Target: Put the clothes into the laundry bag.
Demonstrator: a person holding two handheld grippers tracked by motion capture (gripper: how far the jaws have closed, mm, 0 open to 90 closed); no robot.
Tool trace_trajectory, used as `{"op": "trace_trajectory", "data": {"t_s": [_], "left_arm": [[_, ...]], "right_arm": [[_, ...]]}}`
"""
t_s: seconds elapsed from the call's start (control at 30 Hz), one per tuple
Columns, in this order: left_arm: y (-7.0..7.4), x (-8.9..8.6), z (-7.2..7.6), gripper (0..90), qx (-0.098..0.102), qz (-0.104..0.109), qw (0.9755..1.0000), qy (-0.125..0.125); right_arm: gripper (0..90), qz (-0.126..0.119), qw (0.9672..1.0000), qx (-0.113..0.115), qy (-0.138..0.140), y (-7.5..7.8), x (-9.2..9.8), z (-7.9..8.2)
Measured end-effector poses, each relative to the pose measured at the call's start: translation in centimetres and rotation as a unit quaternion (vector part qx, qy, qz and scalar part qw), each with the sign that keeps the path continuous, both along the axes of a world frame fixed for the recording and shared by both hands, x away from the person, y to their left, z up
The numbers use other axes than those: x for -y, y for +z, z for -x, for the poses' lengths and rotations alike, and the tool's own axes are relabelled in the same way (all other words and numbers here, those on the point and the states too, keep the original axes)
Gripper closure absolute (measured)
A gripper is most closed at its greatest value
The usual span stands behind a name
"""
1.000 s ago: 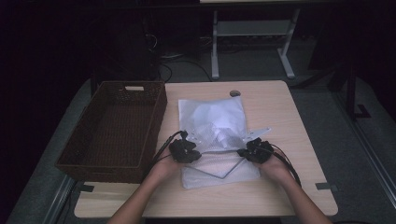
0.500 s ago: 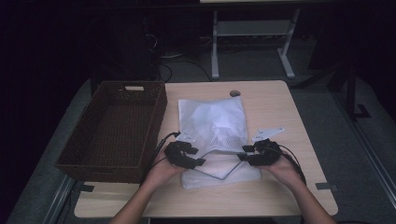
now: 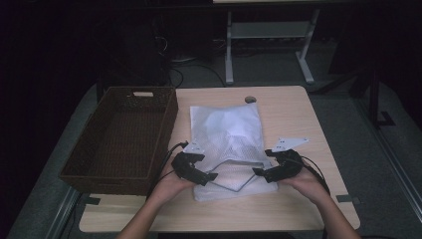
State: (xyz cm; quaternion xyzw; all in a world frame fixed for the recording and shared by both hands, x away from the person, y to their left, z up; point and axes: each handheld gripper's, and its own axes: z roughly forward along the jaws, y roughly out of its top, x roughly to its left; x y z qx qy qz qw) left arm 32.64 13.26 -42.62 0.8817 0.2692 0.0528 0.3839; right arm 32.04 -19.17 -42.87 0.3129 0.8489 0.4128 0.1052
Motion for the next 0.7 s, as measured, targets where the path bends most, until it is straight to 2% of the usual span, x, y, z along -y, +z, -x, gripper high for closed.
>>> {"op": "trace_trajectory", "data": {"t_s": [0.17, 0.37, 0.6, 0.7], "left_arm": [[0.0, -0.5, 0.8, 13.6, 0.005, 0.0, 1.0, 0.002], [-0.3, -1.1, 2.1, 13.6, 0.008, -0.005, 0.9999, 0.002], [-0.7, -1.7, 3.7, 13.6, 0.008, 0.002, 1.0, 0.006], [-0.9, -1.9, 4.4, 13.3, 0.015, -0.008, 0.9999, 0.003]], "right_arm": [[13.9, 0.007, 0.9999, 0.008, -0.003, -0.1, 0.3, 0.9], [13.7, -0.004, 0.9999, 0.011, -0.013, -0.3, 1.4, 2.3], [13.4, -0.005, 0.9996, 0.012, -0.027, -0.9, 2.7, 3.8], [13.4, -0.003, 0.9993, 0.011, -0.035, -1.2, 3.3, 4.4]]}}
